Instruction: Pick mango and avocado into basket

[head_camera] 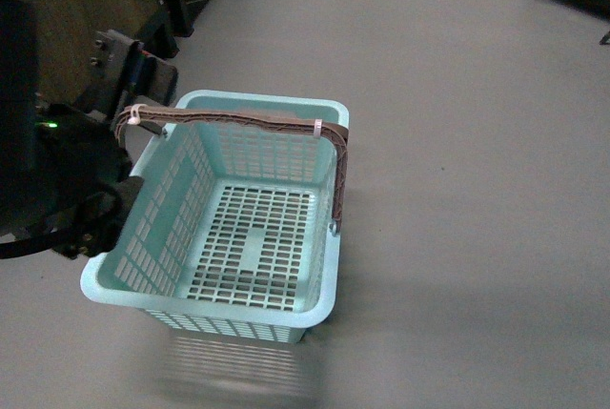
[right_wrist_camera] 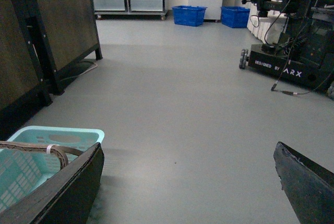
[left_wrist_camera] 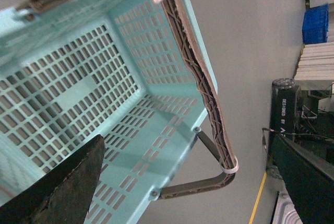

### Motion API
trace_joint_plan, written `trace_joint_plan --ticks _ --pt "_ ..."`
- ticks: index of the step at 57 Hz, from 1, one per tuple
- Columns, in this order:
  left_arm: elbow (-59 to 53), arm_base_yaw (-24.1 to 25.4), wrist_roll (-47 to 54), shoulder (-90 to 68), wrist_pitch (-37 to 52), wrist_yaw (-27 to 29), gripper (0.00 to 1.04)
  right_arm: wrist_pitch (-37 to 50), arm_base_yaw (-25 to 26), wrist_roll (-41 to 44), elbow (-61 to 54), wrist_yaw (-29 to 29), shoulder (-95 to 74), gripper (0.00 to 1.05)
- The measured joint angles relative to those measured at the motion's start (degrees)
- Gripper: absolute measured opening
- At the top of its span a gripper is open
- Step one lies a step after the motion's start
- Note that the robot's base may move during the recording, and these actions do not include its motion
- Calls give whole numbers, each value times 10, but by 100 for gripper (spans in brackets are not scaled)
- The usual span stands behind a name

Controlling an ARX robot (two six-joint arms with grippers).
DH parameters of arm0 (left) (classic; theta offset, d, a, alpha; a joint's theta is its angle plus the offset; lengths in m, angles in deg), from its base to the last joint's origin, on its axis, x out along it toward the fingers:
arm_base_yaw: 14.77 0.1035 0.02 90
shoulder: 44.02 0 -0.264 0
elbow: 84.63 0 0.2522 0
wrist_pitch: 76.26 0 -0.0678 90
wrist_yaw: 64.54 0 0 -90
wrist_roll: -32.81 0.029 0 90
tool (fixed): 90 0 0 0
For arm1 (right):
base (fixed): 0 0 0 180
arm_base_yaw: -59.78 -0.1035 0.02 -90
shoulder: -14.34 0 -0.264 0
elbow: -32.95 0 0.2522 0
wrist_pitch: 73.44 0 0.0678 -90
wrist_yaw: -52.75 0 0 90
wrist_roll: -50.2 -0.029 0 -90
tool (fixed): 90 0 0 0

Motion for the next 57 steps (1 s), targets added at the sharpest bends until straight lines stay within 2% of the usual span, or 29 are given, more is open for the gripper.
trace_joint_plan --ticks 22,33,42,48,57 --pt "173 -4 -47 -176 57 -16 97 0 0 0 0 0 0 97" --pt "263 1 -59 -237 53 -29 97 0 0 0 0 0 0 97" --pt "294 3 -64 -261 45 -30 97 0 0 0 0 0 0 97" --pt "306 4 -69 -271 54 -30 82 0 0 0 0 0 0 97" --pt "314 6 -94 -284 92 -30 53 0 0 0 0 0 0 97"
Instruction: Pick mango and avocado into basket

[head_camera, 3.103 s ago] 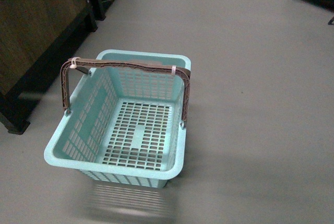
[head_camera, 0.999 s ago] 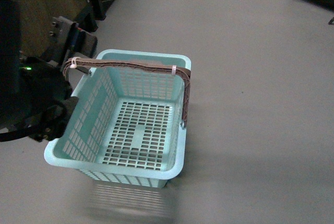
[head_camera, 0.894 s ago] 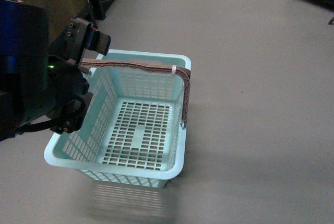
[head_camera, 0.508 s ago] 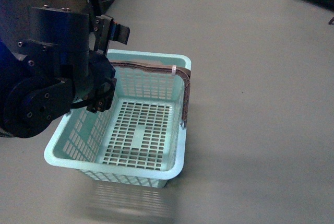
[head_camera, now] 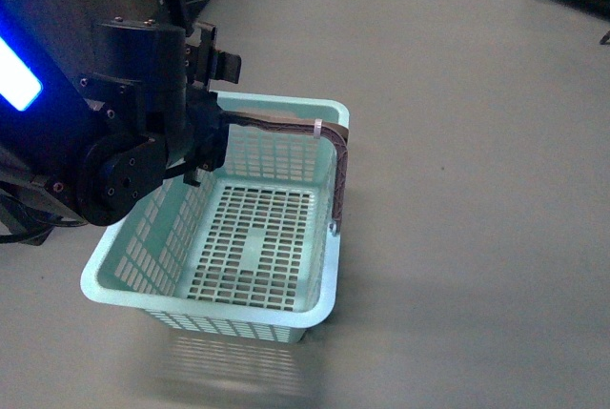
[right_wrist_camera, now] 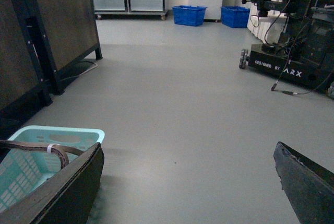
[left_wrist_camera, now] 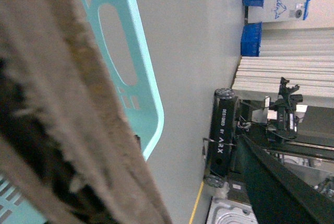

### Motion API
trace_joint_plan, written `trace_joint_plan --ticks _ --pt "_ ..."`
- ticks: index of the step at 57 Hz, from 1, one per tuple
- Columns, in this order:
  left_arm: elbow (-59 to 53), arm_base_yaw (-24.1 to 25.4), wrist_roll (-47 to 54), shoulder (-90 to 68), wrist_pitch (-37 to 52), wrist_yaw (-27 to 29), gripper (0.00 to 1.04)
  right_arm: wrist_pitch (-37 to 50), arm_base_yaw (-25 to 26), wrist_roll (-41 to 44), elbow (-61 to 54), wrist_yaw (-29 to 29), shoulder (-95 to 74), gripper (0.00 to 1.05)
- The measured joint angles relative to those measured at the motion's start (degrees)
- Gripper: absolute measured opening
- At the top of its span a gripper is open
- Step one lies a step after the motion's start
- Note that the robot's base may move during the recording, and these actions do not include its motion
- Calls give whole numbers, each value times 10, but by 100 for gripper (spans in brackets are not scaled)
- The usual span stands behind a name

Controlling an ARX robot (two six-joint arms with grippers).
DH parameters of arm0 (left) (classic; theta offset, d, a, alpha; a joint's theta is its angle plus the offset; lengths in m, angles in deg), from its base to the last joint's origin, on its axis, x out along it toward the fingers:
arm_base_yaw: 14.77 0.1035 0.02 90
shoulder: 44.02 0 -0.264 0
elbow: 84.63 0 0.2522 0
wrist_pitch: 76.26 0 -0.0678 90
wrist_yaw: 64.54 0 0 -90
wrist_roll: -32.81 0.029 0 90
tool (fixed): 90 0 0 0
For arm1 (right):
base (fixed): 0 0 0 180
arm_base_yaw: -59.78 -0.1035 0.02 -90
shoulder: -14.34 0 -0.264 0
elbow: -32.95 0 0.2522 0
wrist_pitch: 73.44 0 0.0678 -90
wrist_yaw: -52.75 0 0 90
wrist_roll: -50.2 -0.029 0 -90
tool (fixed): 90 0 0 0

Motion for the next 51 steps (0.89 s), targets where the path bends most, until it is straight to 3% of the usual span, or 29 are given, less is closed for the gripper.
trace_joint_plan --ticks 8,14,24,37,51 --pt "-15 5 -30 0 39 19 23 0 0 0 0 0 0 97" --pt "-45 13 -70 29 52 17 12 0 0 0 0 0 0 97" --pt "-118 15 -87 160 10 55 10 0 0 0 0 0 0 97" --pt "-200 6 -103 432 -187 99 9 0 0 0 0 0 0 97" --pt "-210 -10 -118 661 -401 133 9 0 0 0 0 0 0 97"
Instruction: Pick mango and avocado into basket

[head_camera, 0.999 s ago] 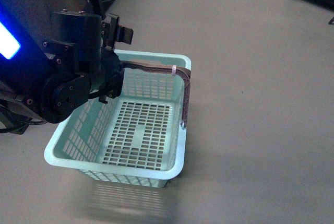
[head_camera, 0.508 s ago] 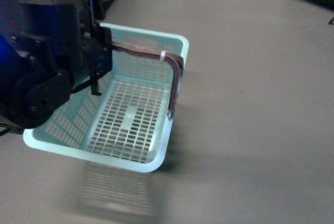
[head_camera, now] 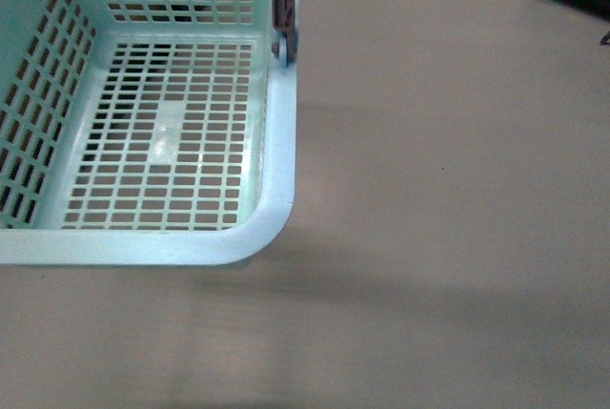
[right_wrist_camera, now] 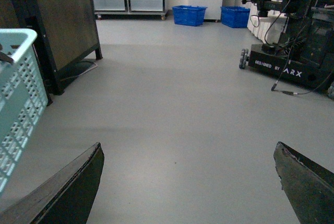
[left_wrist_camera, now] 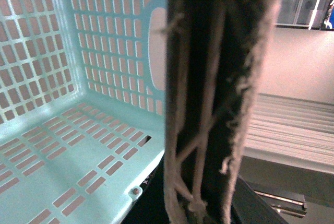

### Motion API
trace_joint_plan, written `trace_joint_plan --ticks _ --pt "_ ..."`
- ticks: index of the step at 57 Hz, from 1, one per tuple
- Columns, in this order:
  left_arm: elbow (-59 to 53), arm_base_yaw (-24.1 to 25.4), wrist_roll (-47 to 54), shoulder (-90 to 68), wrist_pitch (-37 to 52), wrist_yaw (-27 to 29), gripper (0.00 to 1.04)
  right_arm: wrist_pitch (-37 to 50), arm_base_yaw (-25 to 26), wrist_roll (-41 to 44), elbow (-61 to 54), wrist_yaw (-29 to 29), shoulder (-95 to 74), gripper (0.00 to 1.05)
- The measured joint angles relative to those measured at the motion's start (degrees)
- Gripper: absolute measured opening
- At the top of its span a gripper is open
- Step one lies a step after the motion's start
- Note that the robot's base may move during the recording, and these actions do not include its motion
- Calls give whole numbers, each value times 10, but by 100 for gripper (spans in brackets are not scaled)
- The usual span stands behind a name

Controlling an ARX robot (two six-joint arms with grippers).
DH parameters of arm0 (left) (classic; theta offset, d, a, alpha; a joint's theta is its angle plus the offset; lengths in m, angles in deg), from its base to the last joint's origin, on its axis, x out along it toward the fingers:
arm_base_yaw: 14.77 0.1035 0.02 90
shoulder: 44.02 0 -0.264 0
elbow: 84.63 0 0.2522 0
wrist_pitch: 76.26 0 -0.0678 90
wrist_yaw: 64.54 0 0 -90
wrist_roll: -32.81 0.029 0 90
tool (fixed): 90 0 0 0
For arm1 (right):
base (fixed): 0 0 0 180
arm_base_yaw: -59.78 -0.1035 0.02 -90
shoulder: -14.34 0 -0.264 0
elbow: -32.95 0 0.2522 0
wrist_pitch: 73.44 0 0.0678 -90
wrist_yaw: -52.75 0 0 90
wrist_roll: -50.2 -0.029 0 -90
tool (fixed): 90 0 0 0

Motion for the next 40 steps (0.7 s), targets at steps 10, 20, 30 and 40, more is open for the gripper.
trace_joint_plan --ticks 10,20,30,40 --pt "0 -26 -2 111 -94 25 9 0 0 0 0 0 0 97" --pt "-4 -61 0 182 -173 53 9 0 0 0 0 0 0 97" --pt "-15 -71 27 231 -227 69 9 0 0 0 0 0 0 97" --pt "-19 -68 56 236 -231 87 9 0 0 0 0 0 0 97"
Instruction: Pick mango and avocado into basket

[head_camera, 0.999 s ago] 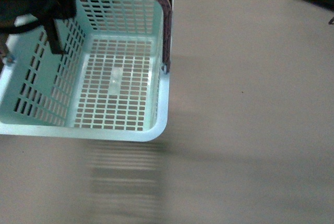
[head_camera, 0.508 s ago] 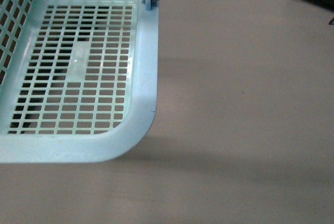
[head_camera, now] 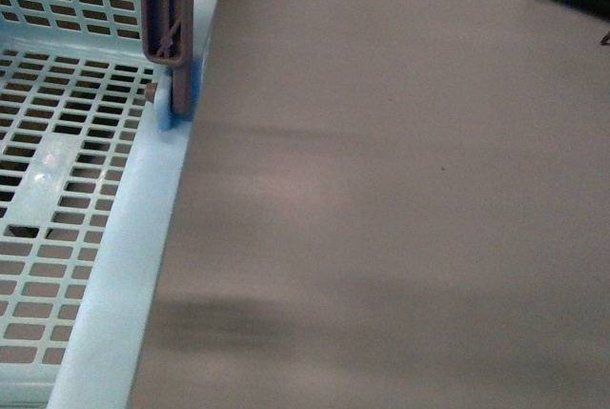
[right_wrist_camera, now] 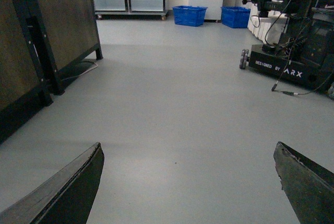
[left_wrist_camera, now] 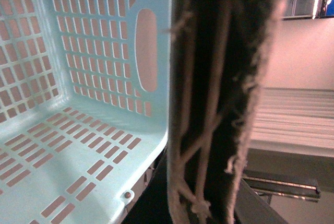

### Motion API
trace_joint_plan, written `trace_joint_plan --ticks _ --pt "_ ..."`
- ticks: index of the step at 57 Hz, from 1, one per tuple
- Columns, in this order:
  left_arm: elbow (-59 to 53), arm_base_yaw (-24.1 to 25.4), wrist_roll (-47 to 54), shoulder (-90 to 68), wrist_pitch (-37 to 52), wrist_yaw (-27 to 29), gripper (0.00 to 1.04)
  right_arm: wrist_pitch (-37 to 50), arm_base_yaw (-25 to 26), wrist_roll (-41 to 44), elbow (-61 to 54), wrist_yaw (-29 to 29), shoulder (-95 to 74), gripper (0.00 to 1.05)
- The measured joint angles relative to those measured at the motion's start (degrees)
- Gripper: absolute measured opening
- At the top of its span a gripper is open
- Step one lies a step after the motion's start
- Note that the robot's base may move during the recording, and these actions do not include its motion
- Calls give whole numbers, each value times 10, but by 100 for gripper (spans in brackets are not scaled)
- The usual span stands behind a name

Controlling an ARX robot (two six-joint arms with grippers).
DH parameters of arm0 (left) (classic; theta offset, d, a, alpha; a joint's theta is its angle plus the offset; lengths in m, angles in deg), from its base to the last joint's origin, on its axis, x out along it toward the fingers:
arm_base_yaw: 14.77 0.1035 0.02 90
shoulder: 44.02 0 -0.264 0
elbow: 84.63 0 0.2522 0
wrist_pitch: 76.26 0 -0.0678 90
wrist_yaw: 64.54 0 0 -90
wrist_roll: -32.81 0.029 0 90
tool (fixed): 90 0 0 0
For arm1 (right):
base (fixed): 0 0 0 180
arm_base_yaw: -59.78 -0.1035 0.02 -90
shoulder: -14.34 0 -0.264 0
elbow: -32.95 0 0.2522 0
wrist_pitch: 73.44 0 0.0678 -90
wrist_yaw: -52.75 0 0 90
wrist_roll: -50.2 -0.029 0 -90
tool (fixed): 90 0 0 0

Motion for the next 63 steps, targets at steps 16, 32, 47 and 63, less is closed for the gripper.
trace_joint_plan --ticks 16,32,47,63 --pt "-1 0 1 0 0 -9 9 0 0 0 0 0 0 97" --pt "-4 0 2 0 0 -7 9 0 0 0 0 0 0 97" --pt "-5 0 2 0 0 -8 9 0 0 0 0 0 0 97" --pt "-5 0 2 0 0 -7 9 0 0 0 0 0 0 97"
